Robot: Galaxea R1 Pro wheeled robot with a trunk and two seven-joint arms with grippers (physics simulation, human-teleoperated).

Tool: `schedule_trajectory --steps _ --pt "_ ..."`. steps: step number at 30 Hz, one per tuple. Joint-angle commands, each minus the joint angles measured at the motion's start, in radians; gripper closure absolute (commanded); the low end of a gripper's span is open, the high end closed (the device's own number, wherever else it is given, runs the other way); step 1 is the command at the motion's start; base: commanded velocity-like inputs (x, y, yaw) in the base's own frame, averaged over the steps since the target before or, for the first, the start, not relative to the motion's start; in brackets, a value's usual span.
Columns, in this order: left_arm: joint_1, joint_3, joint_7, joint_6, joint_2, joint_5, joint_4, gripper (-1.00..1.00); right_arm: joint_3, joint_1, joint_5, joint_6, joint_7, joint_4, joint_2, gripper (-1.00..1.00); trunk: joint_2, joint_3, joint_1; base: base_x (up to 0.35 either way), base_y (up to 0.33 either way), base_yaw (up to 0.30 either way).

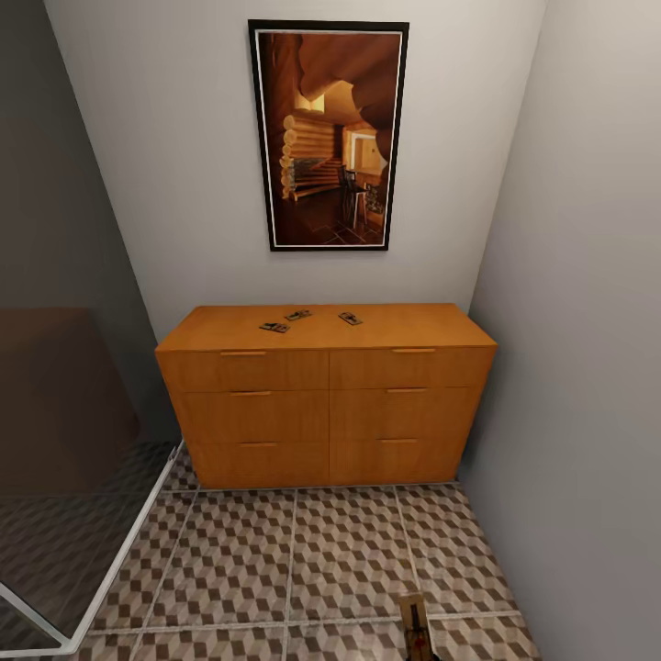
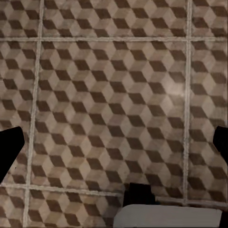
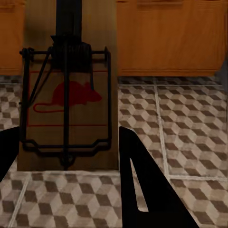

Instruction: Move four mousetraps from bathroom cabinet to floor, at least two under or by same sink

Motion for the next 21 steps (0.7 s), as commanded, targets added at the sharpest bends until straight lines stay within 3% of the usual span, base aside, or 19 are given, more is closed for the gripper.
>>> schedule_trajectory --steps 1,2,7,9,10,11,14,18,19,21 --pt "0.001 0.0 0.003 0.065 -0.002 -0.001 -0.085 -1.0 -0.001 0.014 -0.001 -0.028 0.003 0.001 0.001 1.0 0.0 -0.001 0.0 0.0 0.0 0.0" --pt "0.001 0.0 0.003 0.097 -0.003 -0.001 -0.125 -1.0 -0.002 0.021 -0.001 -0.028 0.003 0.001 0.002 1.0 0.0 -0.001 0.0 0.0 0.0 0.0" --pt "-0.005 -0.001 0.001 0.411 -0.034 0.0 -0.478 -1.0 -0.002 0.043 -0.001 -0.028 0.001 0.001 0.003 1.0 0.0 -0.001 0.0 0.0 0.0 0.0" --pt "-0.013 -0.001 0.001 0.476 -0.039 0.0 -0.553 -1.0 -0.002 0.045 -0.001 -0.028 0.001 0.001 0.003 1.0 0.0 -0.001 0.0 0.0 0.0 0.0" --pt "-0.028 -0.001 0.002 0.542 -0.044 0.0 -0.627 -1.0 -0.002 0.045 -0.001 -0.028 0.001 0.001 0.003 1.0 0.0 -0.001 0.0 0.0 0.0 0.0" --pt "-0.067 -0.002 0.002 0.658 -0.055 0.0 -0.743 -1.0 -0.002 0.046 -0.001 -0.028 0.002 0.001 0.003 1.0 0.0 -0.001 0.0 0.0 0.0 0.0" --pt "-0.14 -0.002 0.002 0.783 -0.078 -0.001 -0.812 -1.0 -0.002 0.047 -0.001 -0.028 0.002 0.001 0.003 1.0 0.0 -0.001 0.0 0.0 0.0 0.0" --pt "-0.228 -0.002 0.002 0.876 -0.09 -0.002 -0.835 -1.0 -0.002 0.047 -0.001 -0.028 0.002 0.001 0.003 1.0 0.0 -0.001 0.0 0.0 0.0 0.0" --pt "-0.304 -0.002 0.002 0.927 -0.104 -0.001 -0.84 -1.0 -0.002 0.047 -0.001 -0.028 0.003 0.001 0.003 1.0 0.0 -0.001 0.0 0.0 0.0 0.0" --pt "-0.361 -0.003 0.003 0.948 -0.121 -0.002 -0.838 -1.0 -0.002 0.047 -0.001 -0.028 0.003 0.001 0.003 1.0 0.0 -0.001 0.0 0.0 0.0 0.0"
